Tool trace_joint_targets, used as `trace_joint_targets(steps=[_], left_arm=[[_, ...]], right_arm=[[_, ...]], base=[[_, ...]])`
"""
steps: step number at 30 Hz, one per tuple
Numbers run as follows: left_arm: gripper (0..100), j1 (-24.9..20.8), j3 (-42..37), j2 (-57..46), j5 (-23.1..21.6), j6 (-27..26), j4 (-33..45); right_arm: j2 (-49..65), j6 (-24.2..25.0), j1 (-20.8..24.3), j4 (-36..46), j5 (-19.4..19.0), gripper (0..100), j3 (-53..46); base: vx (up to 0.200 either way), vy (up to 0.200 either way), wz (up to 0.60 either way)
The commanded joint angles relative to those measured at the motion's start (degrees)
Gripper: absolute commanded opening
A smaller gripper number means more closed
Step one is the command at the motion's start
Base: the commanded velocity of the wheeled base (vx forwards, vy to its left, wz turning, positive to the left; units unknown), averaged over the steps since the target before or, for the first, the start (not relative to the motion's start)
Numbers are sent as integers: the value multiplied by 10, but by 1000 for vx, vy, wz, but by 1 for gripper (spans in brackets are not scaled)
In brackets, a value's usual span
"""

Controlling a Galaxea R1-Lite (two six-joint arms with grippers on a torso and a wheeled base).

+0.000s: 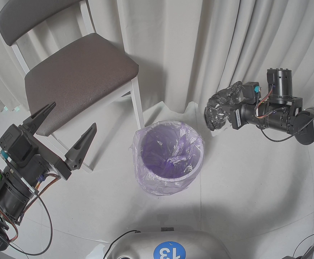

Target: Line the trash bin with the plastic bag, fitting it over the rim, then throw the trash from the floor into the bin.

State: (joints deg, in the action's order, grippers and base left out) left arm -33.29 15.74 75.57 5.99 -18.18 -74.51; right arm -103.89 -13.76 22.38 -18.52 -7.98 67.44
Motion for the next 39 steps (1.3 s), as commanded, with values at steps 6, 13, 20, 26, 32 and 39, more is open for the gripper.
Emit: trace_joint_targets(steps=[6,13,20,26,32,39], left_arm=[[100,1,0,-9,0,0,0],[100,1,0,-10,-1,-1,0],[100,1,-2,-9,-1,-1,1],[100,1,-4,-7,-1,-1,1],[100,-1,-6,-3,0,-4,1],[100,-4,-11,0,-1,-12,1]], right_arm=[[-52,-67,64,21,-36,0,35],[-142,-68,93,20,-41,0,93],[-216,-65,109,16,-58,0,142],[-258,-59,103,11,-72,0,152],[-307,-57,77,-24,-83,0,152],[-356,-36,63,-47,-95,0,173]], base=[[0,0,0],[0,0,0],[0,0,0],[0,0,0],[0,0,0],[0,0,0]])
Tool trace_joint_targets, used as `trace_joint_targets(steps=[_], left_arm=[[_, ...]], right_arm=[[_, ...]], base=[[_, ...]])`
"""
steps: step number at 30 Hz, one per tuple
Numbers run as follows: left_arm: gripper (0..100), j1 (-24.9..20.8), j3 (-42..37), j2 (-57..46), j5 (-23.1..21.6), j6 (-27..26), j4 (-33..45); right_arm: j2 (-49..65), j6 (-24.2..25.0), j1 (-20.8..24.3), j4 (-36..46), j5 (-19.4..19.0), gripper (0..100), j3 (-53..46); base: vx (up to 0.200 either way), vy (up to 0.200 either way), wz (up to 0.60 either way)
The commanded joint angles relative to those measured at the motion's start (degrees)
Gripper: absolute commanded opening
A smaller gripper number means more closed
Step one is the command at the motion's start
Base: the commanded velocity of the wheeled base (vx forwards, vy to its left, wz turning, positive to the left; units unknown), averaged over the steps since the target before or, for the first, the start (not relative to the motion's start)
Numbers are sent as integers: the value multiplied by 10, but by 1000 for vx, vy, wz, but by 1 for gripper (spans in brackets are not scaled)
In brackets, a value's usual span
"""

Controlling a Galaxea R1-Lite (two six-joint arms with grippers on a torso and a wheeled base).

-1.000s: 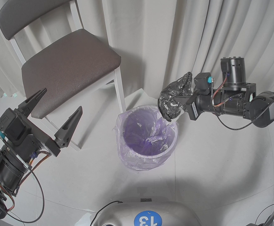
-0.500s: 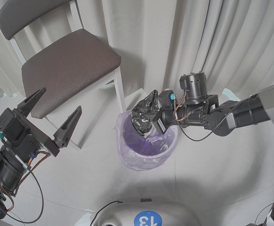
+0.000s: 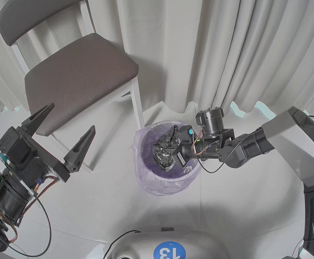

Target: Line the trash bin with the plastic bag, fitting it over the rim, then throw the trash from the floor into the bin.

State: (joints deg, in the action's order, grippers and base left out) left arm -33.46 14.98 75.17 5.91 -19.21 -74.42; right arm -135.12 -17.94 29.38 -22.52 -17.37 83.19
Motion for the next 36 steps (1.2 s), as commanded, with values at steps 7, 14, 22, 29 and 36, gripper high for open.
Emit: trace_joint_targets(steps=[7,14,22,29,36], left_arm=[[100,-2,-4,7,1,-1,0],[100,0,-4,15,1,-1,0],[100,0,-4,18,1,-1,0],[100,-1,-5,19,1,-1,0],[100,-2,-5,19,1,-1,0]], right_arm=[[-85,6,-8,1,-2,0,62],[-112,5,-8,5,-2,0,87],[-59,1,-7,10,-2,0,65],[49,-23,-8,32,-3,0,1],[121,-26,-6,58,-3,0,-23]], base=[[0,0,0],[0,0,0],[0,0,0],[0,0,0],[0,0,0]])
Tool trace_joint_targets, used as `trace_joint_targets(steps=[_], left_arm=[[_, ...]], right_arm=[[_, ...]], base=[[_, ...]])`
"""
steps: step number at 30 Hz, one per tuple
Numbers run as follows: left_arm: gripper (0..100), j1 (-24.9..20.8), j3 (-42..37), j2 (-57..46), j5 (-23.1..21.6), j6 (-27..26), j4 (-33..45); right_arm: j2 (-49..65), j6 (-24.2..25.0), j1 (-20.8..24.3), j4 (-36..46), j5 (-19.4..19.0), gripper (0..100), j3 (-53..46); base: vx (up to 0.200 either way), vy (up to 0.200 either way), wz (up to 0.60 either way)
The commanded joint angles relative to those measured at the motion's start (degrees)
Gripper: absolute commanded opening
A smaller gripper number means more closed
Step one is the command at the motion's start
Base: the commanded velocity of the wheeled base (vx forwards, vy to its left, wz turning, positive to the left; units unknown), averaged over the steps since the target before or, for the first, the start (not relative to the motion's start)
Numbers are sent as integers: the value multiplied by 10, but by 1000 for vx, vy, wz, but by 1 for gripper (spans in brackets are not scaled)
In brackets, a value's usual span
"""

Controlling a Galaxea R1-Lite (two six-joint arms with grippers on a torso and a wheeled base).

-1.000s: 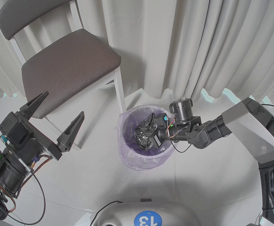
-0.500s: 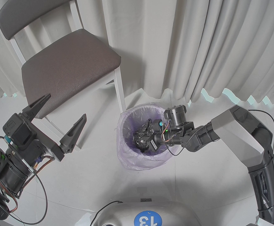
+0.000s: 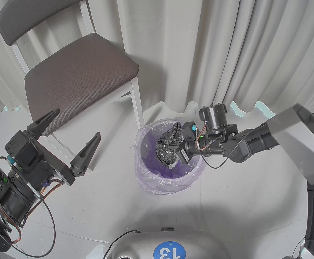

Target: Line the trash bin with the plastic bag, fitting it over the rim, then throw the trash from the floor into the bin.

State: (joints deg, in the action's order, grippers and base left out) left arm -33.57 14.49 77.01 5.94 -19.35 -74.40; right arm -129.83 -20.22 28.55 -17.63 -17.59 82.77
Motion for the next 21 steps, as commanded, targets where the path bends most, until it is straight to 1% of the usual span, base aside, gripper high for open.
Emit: trace_joint_targets(steps=[1,8,17,18,21], left_arm=[[100,-1,0,1,0,0,0],[100,1,2,2,0,0,0],[100,-2,1,8,0,-1,-1],[100,-2,0,8,0,-1,-1],[100,-2,0,8,0,-13,-1]], right_arm=[[70,-3,2,9,0,0,-19],[75,0,9,9,-1,0,-30],[70,-4,5,9,-1,0,-44],[70,-4,5,10,-1,100,-44],[69,-4,4,8,-1,100,-48]], base=[[0,0,0],[0,0,0],[0,0,0],[0,0,0],[0,0,0]])
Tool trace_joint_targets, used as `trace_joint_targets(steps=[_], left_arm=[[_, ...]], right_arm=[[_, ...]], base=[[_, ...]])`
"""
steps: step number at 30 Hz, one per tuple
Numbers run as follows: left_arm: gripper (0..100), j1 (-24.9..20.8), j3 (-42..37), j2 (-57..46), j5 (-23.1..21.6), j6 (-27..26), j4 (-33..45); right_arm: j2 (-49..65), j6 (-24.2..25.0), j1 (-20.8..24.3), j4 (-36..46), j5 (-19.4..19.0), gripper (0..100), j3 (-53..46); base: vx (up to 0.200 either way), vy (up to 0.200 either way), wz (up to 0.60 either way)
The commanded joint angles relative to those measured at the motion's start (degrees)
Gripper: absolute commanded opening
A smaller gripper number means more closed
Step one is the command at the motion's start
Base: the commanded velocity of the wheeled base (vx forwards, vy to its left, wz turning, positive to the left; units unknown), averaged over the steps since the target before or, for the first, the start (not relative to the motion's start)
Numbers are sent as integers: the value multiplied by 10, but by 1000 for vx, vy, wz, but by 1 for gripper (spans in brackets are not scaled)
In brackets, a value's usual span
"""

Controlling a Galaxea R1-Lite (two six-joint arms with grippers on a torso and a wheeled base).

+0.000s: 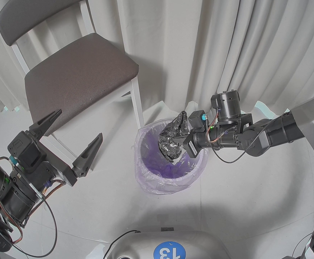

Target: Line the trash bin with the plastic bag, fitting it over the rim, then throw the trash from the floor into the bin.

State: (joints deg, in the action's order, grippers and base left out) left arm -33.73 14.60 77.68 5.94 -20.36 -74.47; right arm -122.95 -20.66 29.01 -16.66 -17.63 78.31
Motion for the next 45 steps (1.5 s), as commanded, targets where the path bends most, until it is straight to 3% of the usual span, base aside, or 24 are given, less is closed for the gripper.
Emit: trace_joint_targets(steps=[1,16,26,31,38,45], left_arm=[[100,0,-1,2,0,-6,-1],[100,0,-8,2,0,-8,-1],[100,-2,-19,13,-4,-6,-21],[100,1,-19,28,-4,-6,-23],[100,22,-39,82,-3,1,-23],[100,40,-76,203,-5,23,-60]], right_arm=[[0,-1,-2,-2,0,100,-7],[0,-1,-2,-7,0,100,-10],[75,6,-12,-41,20,100,-59],[112,6,-28,-46,47,100,-82],[121,5,-35,-40,138,100,-125],[115,35,-73,-65,160,100,-231]], base=[[0,0,0],[0,0,0],[0,0,0],[0,0,0],[0,0,0],[0,0,0]])
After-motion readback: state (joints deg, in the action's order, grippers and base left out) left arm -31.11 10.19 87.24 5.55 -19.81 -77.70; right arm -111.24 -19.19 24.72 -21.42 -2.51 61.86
